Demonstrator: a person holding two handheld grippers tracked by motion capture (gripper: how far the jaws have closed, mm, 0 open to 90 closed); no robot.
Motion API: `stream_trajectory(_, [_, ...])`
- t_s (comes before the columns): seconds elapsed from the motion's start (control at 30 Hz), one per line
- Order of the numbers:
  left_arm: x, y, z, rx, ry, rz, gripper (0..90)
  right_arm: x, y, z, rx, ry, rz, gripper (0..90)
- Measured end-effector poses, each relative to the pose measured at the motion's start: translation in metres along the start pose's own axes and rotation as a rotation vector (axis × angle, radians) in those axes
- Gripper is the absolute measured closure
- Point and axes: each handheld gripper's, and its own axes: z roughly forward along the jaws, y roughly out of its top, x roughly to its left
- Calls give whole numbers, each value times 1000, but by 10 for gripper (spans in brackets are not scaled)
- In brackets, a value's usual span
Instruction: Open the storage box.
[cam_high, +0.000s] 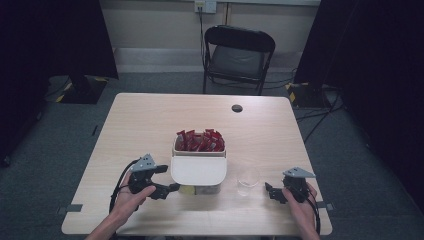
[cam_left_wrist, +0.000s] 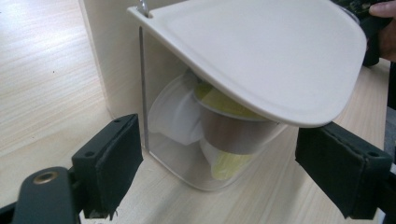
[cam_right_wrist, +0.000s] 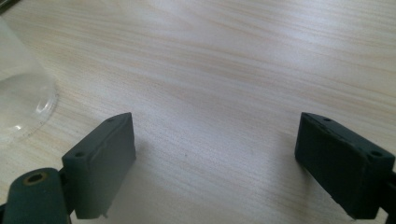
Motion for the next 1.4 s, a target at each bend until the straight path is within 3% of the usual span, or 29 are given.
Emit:
stream_trajectory(0.57, [2,3,-5,-22,-15,-3,150,0,0,0,0,0,-1,118])
stream_trajectory(0.87, [3,5,-8,-31,-3,-8,155,0,0,0,0,0,0,118])
stream_trajectory(1.23, [3,18,-10,-58,-1,-10,155,0,0,0,0,0,-1,118])
stream_trajectory(1.4, [4,22,-9,-45,-3,-13,155,0,0,0,0,0,-1,118])
